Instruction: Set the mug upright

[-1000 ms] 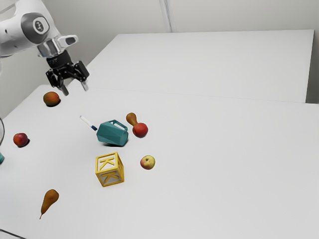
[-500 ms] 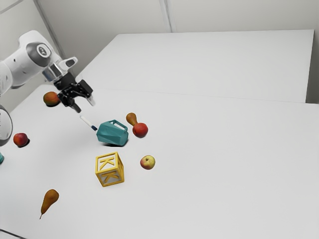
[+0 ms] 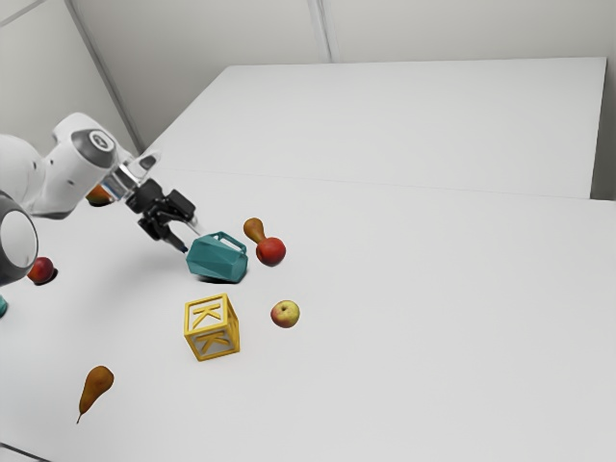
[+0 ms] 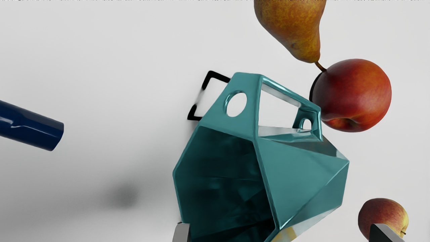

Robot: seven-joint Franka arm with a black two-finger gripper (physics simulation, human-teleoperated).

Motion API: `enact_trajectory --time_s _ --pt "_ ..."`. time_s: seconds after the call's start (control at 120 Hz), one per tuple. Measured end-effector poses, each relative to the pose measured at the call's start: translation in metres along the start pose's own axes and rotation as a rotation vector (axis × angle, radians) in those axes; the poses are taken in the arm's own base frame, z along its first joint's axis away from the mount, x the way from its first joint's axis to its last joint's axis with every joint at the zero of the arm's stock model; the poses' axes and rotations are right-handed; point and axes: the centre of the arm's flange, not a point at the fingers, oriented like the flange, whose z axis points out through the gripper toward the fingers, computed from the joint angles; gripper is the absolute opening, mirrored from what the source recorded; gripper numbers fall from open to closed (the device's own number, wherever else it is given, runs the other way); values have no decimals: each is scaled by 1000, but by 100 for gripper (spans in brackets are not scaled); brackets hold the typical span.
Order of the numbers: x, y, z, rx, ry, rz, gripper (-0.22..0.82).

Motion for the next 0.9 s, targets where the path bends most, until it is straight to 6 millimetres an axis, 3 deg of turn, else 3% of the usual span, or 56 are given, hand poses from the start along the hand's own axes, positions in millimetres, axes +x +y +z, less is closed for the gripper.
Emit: enact_trajectory --time_s 0.425,0.592,0.9 --pt "1 -5 38 -162 77 68 57" --pt "-1 -4 46 -199 87 91 52" --pt "-4 -4 51 -231 98 127 11"
